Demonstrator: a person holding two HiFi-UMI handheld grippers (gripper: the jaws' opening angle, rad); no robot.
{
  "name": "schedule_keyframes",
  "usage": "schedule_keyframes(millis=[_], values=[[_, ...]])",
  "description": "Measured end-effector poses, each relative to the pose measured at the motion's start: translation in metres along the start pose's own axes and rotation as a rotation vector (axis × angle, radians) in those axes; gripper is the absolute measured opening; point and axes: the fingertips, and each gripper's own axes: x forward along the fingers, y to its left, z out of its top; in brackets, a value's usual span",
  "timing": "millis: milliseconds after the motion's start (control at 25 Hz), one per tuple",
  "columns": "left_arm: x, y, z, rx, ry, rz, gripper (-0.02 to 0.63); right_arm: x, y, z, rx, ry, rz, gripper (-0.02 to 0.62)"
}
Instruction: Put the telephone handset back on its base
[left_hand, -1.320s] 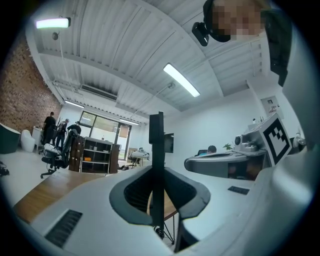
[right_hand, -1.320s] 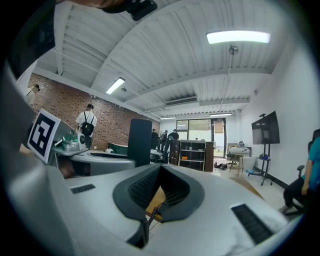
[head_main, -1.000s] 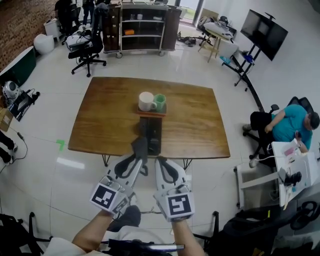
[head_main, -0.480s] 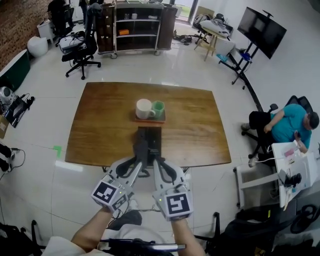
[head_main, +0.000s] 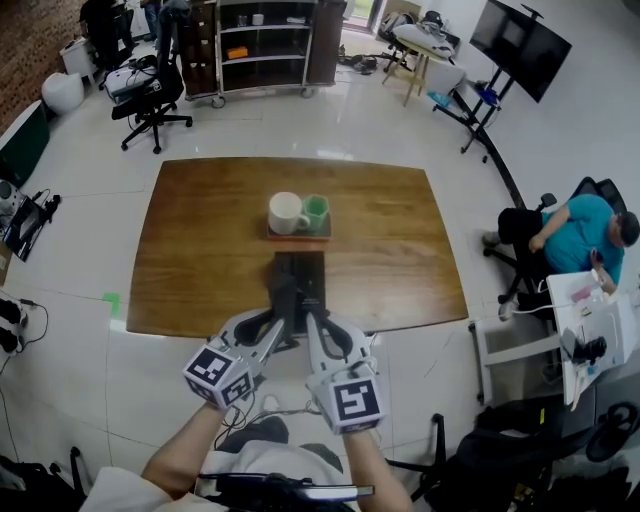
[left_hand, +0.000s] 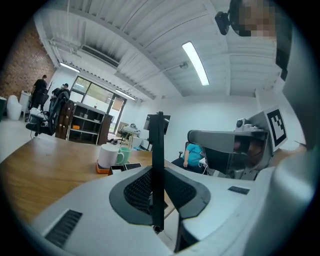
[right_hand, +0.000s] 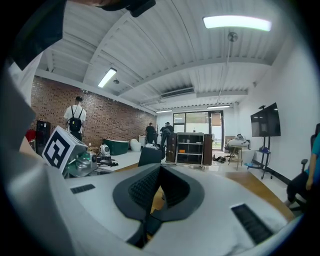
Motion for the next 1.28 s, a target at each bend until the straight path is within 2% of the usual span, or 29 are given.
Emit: schedule_keyframes(millis=[320, 560, 960, 1280], values=[[0.025, 0.039, -0.03, -0.172, 0.093, -0.051, 0.063, 0.012, -0.007, -0.012, 0.021, 0.025, -0.016, 0.0], [0.037, 0.065, -0.045, -0.325, 0.109, -0.114, 0.063, 0.022, -0.008, -0.014, 0.046, 0.026, -0.017, 0.0], [0.062, 0.084, -0.076, -0.41, 0.226, -0.186, 0.063, 0.031, -0.016, -0.019, 0.055, 0.039, -0.032, 0.0], [0.073, 0.101, -0.089, -0.552, 0.266, -0.217, 0.063, 0.03, -0.017, -0.021, 0.047, 0.052, -0.03, 0.0]])
